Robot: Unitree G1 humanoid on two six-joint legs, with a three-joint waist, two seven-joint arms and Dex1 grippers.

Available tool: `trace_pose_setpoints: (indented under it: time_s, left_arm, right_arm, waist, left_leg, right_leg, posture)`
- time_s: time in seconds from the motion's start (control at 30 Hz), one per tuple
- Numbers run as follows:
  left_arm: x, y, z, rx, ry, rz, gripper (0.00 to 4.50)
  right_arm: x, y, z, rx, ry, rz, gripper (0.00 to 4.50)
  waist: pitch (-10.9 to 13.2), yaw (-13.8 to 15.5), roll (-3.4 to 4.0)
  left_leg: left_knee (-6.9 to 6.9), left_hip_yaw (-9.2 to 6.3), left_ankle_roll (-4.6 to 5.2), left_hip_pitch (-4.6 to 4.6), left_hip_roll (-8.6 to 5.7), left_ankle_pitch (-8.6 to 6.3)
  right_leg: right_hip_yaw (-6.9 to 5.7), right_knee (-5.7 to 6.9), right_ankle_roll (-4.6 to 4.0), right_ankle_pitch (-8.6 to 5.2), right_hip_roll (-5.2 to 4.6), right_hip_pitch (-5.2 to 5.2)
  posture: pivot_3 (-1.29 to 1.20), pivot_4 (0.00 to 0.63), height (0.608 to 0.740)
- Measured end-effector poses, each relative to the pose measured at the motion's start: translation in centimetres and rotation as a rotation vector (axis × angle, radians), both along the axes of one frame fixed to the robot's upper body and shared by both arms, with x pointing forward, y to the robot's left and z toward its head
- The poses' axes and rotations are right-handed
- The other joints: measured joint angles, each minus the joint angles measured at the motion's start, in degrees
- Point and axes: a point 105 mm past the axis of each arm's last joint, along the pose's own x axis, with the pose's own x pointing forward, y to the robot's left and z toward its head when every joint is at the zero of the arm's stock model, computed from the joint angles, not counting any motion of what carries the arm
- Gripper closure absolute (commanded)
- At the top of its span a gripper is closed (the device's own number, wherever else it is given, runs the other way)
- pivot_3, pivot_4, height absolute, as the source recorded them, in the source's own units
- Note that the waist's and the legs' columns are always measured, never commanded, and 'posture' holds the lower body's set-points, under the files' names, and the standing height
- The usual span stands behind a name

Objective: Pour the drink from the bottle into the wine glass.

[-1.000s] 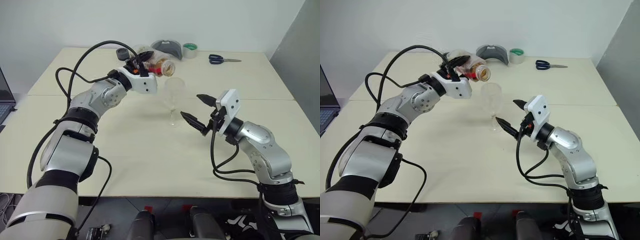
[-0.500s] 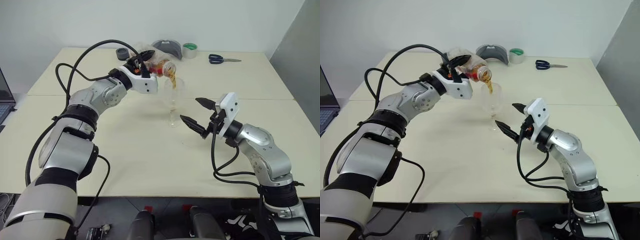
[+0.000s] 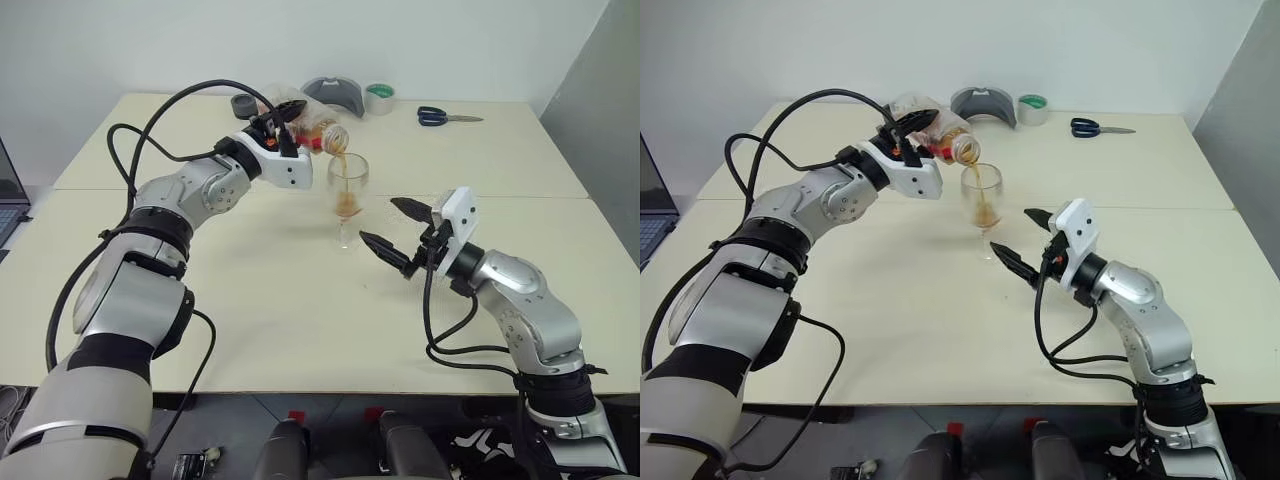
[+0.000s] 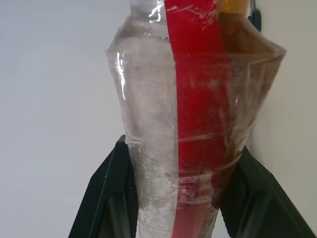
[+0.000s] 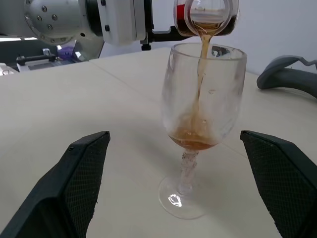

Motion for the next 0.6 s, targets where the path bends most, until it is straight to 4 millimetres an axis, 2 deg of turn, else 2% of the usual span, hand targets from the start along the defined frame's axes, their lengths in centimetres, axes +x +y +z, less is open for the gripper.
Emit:
trace_pose_setpoints:
  time_s: [0.6]
  left_arm:
    - [0.11, 0.10, 0.90, 0.006, -0.031, 0.011, 2.79]
  right_arm:
    - [-0.42, 0.14, 0.59, 0.023, -0.050, 0.003, 0.00]
  waist:
    - [0.0, 0.0, 0.00]
  left_leg:
    - [0.02, 0.01, -0.01, 0.00, 0.00, 0.00]
  right_leg:
    - [0.00, 0.05, 0.00, 0.00, 0.00, -0.01]
  posture:
    - [0.00, 0.150, 0.740]
